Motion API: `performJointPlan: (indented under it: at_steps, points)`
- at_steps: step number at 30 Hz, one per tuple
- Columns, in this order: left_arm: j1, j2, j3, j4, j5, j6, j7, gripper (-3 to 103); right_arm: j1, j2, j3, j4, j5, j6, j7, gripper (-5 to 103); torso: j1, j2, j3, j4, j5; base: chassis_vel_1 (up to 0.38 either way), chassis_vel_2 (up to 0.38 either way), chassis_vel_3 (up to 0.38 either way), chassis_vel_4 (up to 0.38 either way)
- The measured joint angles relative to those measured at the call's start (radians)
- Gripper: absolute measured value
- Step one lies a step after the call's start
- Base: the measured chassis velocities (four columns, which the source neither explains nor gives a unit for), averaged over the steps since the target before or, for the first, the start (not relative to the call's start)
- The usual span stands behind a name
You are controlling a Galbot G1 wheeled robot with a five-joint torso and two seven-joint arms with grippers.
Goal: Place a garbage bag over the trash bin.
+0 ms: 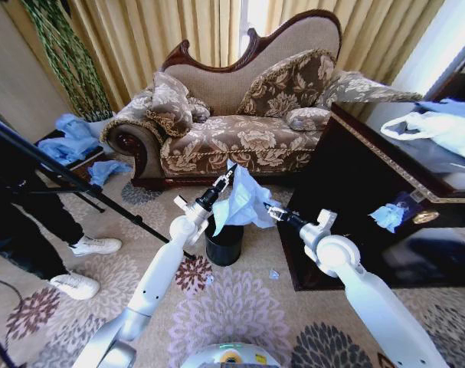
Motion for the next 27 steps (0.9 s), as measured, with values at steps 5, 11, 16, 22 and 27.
performJointPlan:
  at_steps: [5, 11, 16, 22, 27]
  points:
    - [-0.005, 0.002, -0.001, -0.010, 0.001, 0.003, 0.006, 0, -0.010, 0.033, -0.019, -0.034, 0.033, -0.027, 0.023, 100, 0.000, 0.000, 0.000, -0.0001, 0.0003, 0.000, 0.000, 0.000, 0.000]
    - [-0.006, 0.006, -0.003, -0.028, 0.001, 0.007, 0.008, 0, -0.005, 0.080, -0.073, -0.088, 0.035, -0.040, 0.017, 100, 0.000, 0.000, 0.000, -0.0002, 0.0001, 0.000, 0.000, 0.000, 0.000]
    - [0.003, 0.006, -0.003, -0.046, 0.000, 0.009, 0.012, 0, 0.025, 0.143, -0.094, -0.143, 0.079, -0.031, 0.040, 100, 0.000, 0.000, 0.000, 0.0001, 0.0000, 0.000, 0.000, 0.000, 0.000]
    - [0.024, 0.005, -0.005, -0.083, 0.000, 0.012, 0.013, 0, 0.069, 0.205, -0.065, -0.238, 0.224, -0.050, 0.057, 100, 0.000, 0.000, 0.000, 0.0000, 0.0000, 0.000, 0.000, 0.000, 0.000]
    - [0.039, 0.010, -0.010, -0.095, 0.001, 0.014, 0.019, 0, 0.074, 0.239, -0.037, -0.271, 0.318, -0.079, 0.064, 100, 0.000, 0.000, 0.000, -0.0002, 0.0001, 0.000, 0.000, 0.000, 0.000]
